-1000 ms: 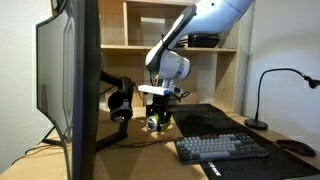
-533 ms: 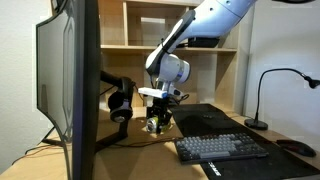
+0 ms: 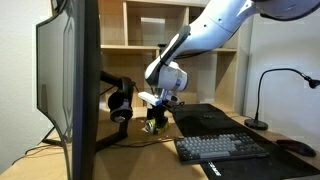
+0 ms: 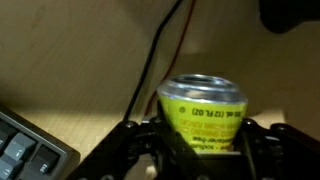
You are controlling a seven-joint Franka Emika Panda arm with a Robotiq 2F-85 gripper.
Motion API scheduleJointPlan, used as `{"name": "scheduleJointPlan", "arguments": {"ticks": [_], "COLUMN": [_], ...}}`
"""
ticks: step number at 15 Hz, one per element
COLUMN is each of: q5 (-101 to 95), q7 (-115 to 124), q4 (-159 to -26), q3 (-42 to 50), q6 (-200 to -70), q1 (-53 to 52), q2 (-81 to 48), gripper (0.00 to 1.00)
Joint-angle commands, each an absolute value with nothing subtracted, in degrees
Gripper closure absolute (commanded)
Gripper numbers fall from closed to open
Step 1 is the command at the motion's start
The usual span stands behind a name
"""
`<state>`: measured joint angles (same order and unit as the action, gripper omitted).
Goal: Pick the two bottles and move them to the left on the desk, then turn on the desk lamp
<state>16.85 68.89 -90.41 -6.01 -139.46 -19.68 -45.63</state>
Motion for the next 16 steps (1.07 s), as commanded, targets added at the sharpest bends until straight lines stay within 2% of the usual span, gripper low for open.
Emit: {"name": "scheduleJointPlan", "arguments": {"ticks": [1, 9, 10, 12, 14, 16], "q5": [15.63, 14.84, 14.62, 13.93, 13.95, 14.02], "q7": [70.95, 73.22, 74.07, 75.35, 75.61, 75.54], "q4": [-88.53, -87.74, -87.81, -88.12, -88.09, -88.28], "q3": [-5.04, -4.66, -4.41, -4.36, -5.05, -5.49], "q6": [-142.00, -143.83, -142.42, -140.37, -139.53, -137.74], "q1": [-20.49, -20.90, -20.99, -20.95, -20.53, -20.25], "q2": [-47.91, -48.83, -48.60, -47.70, -46.88, -45.38], "gripper": [0.73, 0.73, 0.23, 0.17, 0.03, 0.00]}}
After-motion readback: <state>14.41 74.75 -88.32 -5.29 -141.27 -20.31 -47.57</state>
